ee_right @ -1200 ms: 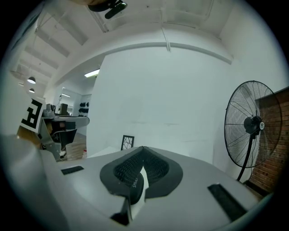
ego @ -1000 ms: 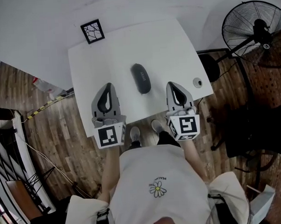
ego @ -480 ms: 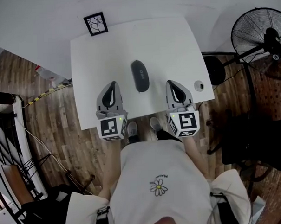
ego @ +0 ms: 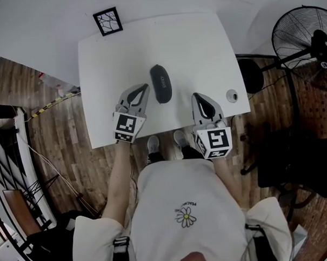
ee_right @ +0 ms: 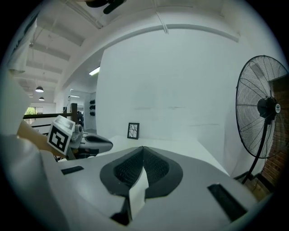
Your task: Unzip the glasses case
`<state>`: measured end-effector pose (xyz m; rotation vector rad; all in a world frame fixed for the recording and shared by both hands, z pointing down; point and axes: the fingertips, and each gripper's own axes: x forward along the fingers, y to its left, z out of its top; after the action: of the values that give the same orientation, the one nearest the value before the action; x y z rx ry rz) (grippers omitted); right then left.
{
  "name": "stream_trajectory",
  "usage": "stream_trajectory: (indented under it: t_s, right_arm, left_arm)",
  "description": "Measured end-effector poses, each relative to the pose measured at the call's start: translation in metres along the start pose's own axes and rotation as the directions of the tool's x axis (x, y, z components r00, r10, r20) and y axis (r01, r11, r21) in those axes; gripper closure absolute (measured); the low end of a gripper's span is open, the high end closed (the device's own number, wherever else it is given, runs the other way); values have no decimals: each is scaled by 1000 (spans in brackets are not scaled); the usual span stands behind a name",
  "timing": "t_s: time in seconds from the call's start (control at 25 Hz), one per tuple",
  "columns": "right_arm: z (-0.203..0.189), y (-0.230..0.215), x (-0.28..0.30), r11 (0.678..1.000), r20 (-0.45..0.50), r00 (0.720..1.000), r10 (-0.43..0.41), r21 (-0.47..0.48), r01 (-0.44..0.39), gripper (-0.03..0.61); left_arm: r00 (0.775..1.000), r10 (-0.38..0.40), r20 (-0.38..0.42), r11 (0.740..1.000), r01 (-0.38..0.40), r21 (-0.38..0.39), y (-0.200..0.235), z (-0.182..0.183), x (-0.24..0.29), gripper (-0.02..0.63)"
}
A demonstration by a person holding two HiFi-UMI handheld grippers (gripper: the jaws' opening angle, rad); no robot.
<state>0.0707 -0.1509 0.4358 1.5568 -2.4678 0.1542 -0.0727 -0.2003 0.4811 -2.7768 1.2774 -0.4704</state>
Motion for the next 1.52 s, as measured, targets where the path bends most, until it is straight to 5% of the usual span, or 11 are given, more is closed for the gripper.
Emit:
stream_trajectory:
  t_s: [0.32,0.52,1.52]
  right_arm:
    - [-9,-10,2,999,-41,999,-33,-5,33,572]
    - [-13,-13,4,999,-54,998,-37,1,37,572]
    - [-33,-58,-5,992,-107,987,-124,2,125,572]
  left_arm:
    - [955,-41,-295,995,12,-100,-33,-88,16,600]
    - [930,-83,-359,990,36,-137,-39,-101,28,600]
    - [920,-246,-305,969,229,-90,-109,-69,96,600]
